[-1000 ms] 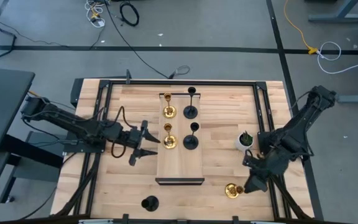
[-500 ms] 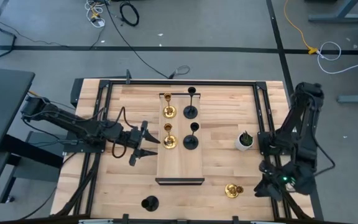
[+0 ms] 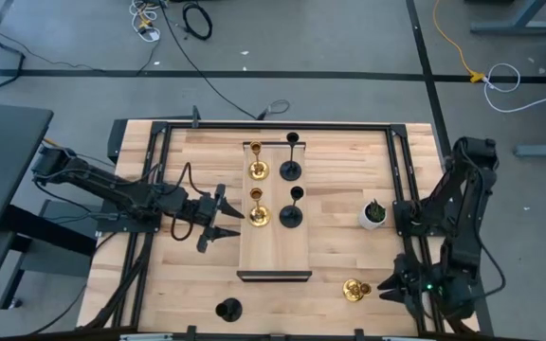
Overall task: Pick & Place candle stick holders
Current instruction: Put the gold candle holder on the shelf
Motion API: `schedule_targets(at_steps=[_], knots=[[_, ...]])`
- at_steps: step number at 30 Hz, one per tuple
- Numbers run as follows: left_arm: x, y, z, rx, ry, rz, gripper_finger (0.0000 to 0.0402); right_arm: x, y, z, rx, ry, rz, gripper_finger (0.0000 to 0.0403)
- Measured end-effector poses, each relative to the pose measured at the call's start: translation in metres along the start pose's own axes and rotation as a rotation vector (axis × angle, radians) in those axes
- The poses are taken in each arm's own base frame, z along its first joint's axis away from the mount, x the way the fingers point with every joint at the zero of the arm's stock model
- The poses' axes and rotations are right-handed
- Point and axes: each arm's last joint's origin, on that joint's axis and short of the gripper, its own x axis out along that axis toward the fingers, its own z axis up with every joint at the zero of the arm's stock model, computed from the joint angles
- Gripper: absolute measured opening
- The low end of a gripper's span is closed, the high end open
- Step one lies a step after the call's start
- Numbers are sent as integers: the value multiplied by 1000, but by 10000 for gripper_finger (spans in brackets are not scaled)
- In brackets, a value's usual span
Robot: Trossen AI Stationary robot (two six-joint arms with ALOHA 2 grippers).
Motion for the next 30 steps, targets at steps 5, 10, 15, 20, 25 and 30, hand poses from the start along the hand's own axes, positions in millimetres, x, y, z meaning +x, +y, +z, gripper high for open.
schedule_targets(at_steps=[5, 10, 15, 20, 25, 30], knots=[[0, 0, 0, 1, 0, 0, 225, 13, -3, -11, -29, -25, -52, 134], [0, 0, 0, 1, 0, 0, 225, 28, -5, -19, -43, -39, -90, 134], [0, 0, 0, 9, -1, 0, 225, 40, -7, -20, -56, -56, -132, 135], [0, 0, 0, 9, 0, 0, 225, 49, -4, -18, -81, -76, -118, 135], [0, 0, 0, 10, 0, 0, 225, 56, -1, -16, -110, -94, -110, 135], [0, 0, 0, 10, 0, 0, 225, 62, 0, -14, -137, -103, -106, 135]])
